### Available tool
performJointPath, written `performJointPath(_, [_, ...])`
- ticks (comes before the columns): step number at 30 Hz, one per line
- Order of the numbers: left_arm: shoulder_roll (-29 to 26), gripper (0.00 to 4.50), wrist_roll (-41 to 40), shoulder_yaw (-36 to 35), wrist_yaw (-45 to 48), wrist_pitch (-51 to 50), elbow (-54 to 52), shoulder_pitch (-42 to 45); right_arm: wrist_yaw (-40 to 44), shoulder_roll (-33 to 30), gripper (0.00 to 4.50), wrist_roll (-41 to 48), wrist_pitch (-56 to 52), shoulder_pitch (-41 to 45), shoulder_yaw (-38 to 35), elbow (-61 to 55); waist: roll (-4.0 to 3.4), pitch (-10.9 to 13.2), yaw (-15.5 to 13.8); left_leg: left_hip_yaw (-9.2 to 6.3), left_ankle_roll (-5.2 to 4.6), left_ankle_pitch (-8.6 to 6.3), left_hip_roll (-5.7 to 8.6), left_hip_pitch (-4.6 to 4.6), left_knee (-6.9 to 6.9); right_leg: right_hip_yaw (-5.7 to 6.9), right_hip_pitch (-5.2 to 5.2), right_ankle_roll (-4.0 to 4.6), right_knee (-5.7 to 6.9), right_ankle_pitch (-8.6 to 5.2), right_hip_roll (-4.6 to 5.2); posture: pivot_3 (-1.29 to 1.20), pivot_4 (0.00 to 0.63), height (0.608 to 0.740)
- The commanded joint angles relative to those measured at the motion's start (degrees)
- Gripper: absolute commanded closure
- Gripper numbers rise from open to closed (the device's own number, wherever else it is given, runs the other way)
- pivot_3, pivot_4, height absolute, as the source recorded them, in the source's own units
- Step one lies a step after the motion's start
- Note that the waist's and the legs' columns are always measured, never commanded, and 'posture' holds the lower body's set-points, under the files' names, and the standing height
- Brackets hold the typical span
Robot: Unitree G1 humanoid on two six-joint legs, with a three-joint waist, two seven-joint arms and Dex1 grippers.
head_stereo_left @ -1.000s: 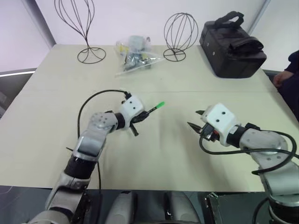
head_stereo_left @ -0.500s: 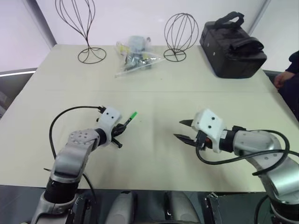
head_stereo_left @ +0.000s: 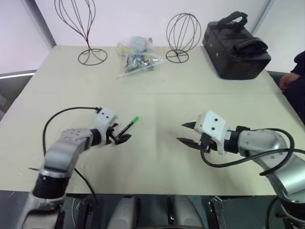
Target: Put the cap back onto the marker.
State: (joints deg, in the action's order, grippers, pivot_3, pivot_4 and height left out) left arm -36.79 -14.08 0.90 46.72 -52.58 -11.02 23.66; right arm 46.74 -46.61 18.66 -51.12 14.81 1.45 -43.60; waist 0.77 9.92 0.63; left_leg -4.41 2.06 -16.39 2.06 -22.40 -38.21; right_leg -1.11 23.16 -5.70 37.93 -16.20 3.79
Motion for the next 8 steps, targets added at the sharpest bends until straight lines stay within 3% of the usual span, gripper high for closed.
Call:
performJointPath(1, [-4.5,0.02,-2.4,-1.4,6.6,4.6,4.0,5.4,1.7,-1.4,2.09,2.2,1.9,1.2,-1.9,0.2,-0.01,0.0,0.0,0.01,0.00,0.00,0.01,0.00,0.01,0.00,-0.01,0.00,-0.03,0.00,0.01,0.00,0.150,0.740])
performJointPath(8, [-10.9,0.02,-5.6,-0.4,14.7,6.6,5.4,8.8,3.2,-3.4,2.09,3.7,4.2,1.9,-1.5,2.2,-0.01,0.0,0.2,0.04,-0.02,-0.01,0.00,-0.04,0.13,-0.02,-0.01,-0.01,-0.25,0.01,0.03,0.00,0.150,0.740])
